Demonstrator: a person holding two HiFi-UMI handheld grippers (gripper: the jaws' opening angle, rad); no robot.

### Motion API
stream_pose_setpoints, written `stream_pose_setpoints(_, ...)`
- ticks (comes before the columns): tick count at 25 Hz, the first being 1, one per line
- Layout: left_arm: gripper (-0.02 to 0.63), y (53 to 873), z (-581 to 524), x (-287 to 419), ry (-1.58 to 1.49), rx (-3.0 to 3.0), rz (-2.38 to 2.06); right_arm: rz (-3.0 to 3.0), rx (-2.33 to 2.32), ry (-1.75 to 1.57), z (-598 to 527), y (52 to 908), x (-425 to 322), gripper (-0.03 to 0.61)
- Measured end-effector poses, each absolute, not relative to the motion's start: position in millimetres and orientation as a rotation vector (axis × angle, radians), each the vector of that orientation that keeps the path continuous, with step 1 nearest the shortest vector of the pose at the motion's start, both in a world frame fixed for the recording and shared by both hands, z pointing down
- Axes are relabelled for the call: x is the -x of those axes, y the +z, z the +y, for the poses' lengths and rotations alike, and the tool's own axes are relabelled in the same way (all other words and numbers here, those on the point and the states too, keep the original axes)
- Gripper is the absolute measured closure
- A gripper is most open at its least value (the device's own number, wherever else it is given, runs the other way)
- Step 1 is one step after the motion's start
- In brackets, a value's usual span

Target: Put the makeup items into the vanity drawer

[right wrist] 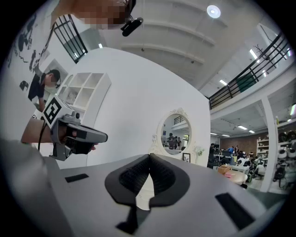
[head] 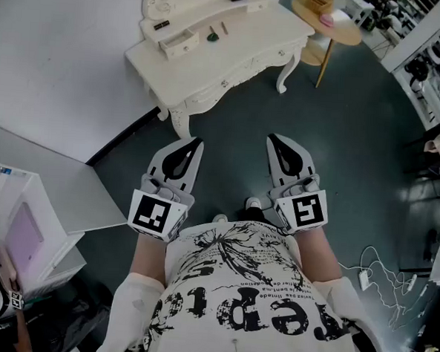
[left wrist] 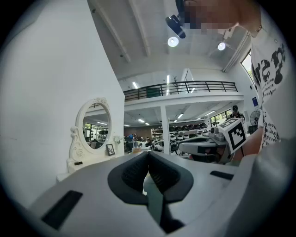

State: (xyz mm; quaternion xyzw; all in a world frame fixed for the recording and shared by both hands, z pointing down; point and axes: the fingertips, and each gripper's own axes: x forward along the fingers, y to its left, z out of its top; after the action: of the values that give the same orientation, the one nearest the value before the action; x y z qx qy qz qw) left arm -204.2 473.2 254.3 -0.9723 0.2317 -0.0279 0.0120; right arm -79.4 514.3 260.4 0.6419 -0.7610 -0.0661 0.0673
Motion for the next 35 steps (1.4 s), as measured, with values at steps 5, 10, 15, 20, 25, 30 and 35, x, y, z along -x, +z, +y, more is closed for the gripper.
stream_pose_setpoints(5, 0.6, 253.4, 466.6, 205.5, -0.071, 3.038, 0.708, -2.264, -1.951, -0.197, 509.7, 261.4, 81.0, 0.568)
stream_pose_setpoints(10, 0.6, 255.5, 456.0, 208.4, -0.054, 3.043, 0.71, -2.253, -1.954, -0.194, 499.5, 264.9, 82.0, 0.569)
stream_pose_setpoints(15, 0.6, 257.2, 443.5, 210.3, -0.042, 3.048, 0.736, -2.27, -1.969, -0.185, 486.6, 264.8, 80.9, 0.567)
stream_pose_setpoints(20, 0.6, 263.1, 425.7, 206.5, -0.05, 3.057, 0.775, -2.344, -1.982, -0.193, 460.9, 260.0, 70.5, 0.066)
stream_pose_setpoints(25, 0.6, 270.6, 401.6, 194.0, -0.06, 3.049, 0.849, -2.373, -1.959, -0.179, 430.3, 264.8, 44.5, 0.02)
stream_pose_setpoints(30, 0.6, 287.2, 367.2, 161.9, -0.094, 3.012, 0.955, -2.433, -1.881, -0.14, 383.9, 287.2, 5.8, 0.02)
stream_pose_setpoints(35, 0.6, 301.0, 311.6, 104.8, -0.135, 2.953, 1.124, -2.53, -1.74, -0.124, 310.8, 305.6, -52.5, 0.02)
